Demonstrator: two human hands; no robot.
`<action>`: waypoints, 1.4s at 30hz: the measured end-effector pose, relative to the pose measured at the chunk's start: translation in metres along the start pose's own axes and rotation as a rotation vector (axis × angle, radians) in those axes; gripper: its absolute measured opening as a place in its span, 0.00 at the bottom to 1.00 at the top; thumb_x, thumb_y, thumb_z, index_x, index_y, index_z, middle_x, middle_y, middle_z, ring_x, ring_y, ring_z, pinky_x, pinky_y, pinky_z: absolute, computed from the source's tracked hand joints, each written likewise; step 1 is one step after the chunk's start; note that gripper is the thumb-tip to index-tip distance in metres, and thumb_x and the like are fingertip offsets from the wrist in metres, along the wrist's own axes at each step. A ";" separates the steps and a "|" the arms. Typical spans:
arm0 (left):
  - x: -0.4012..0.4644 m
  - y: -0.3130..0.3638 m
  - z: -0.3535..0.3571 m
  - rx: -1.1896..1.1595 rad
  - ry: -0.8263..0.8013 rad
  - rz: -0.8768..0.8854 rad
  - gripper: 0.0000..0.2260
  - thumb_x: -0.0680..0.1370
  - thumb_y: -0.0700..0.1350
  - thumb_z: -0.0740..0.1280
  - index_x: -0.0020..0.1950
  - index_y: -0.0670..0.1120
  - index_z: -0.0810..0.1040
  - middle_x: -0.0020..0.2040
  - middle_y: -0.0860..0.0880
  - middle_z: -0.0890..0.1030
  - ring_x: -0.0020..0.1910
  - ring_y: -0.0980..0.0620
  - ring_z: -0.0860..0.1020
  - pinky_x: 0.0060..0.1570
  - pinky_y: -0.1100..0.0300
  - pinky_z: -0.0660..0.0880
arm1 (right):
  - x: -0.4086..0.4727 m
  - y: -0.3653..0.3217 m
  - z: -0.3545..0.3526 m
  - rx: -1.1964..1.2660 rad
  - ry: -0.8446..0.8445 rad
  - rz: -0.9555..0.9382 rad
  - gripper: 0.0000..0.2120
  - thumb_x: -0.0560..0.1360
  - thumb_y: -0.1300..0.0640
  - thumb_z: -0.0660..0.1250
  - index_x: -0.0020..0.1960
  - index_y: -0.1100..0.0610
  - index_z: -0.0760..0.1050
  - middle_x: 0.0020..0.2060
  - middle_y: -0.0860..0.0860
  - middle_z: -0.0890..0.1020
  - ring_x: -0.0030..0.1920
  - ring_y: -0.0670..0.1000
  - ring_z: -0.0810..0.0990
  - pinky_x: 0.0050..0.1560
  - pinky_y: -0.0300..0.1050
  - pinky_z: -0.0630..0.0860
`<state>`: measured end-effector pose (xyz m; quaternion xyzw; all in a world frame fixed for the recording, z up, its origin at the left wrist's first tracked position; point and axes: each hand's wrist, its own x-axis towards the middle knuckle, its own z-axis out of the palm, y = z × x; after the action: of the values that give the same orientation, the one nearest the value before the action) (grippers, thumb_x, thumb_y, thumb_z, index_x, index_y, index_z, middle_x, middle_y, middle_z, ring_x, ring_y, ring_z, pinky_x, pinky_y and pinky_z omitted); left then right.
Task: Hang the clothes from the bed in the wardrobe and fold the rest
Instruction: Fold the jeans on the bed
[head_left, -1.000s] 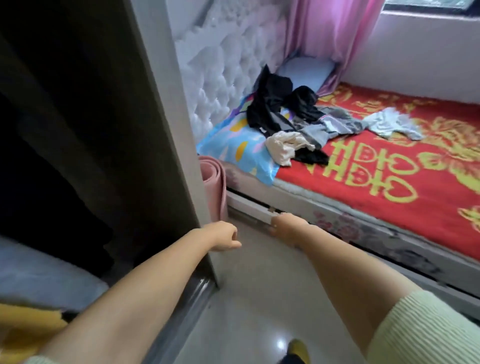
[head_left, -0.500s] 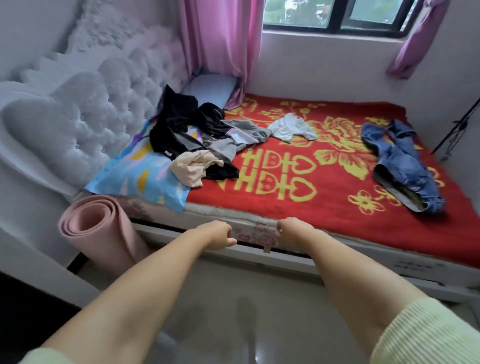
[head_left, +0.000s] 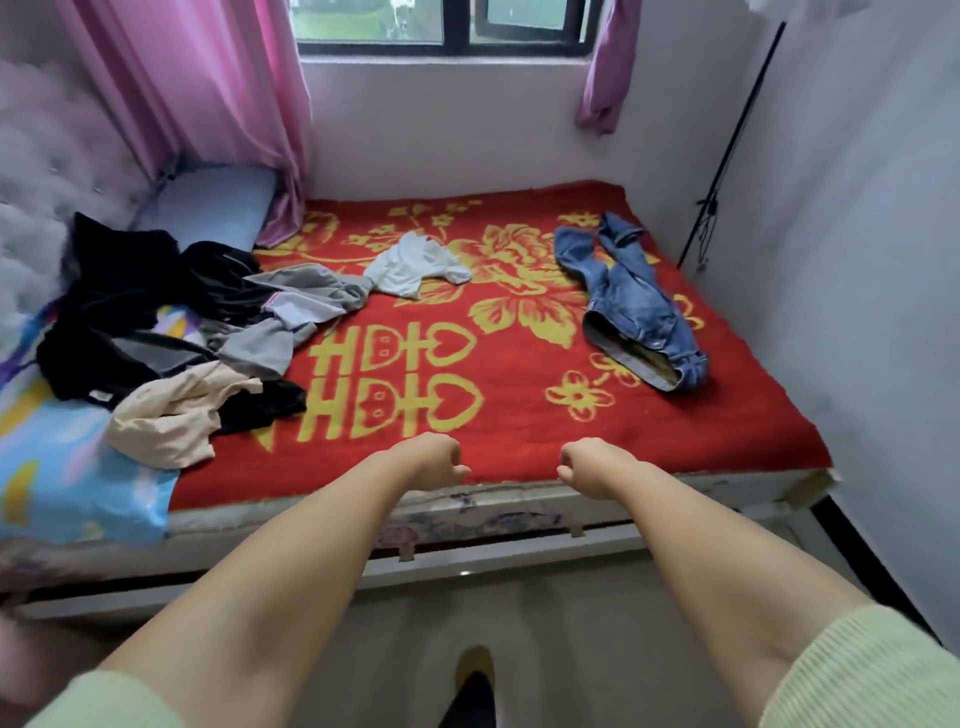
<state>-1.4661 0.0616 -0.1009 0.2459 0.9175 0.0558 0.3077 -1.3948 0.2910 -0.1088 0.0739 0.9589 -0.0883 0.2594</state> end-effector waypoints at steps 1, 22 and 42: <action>0.021 0.010 -0.008 0.002 -0.004 0.013 0.16 0.80 0.55 0.59 0.57 0.44 0.77 0.50 0.47 0.81 0.48 0.48 0.79 0.49 0.53 0.79 | 0.011 0.016 -0.008 0.002 -0.002 0.024 0.16 0.81 0.49 0.55 0.62 0.57 0.72 0.57 0.54 0.77 0.54 0.55 0.76 0.56 0.53 0.76; 0.370 0.198 -0.118 0.140 -0.064 0.117 0.17 0.81 0.52 0.58 0.60 0.42 0.76 0.56 0.46 0.79 0.53 0.46 0.77 0.50 0.53 0.76 | 0.221 0.309 -0.117 0.142 -0.030 0.249 0.16 0.79 0.51 0.56 0.61 0.56 0.74 0.60 0.56 0.77 0.60 0.57 0.76 0.57 0.49 0.73; 0.694 0.225 -0.087 0.035 0.325 -0.085 0.38 0.77 0.43 0.66 0.78 0.54 0.43 0.76 0.38 0.52 0.72 0.38 0.59 0.60 0.47 0.71 | 0.449 0.444 -0.030 0.336 -0.049 0.737 0.36 0.79 0.45 0.60 0.78 0.50 0.43 0.76 0.57 0.44 0.74 0.62 0.53 0.65 0.58 0.67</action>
<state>-1.9019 0.5994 -0.3467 0.1998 0.9656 0.0660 0.1531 -1.7096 0.7725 -0.3701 0.4520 0.8340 -0.1464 0.2807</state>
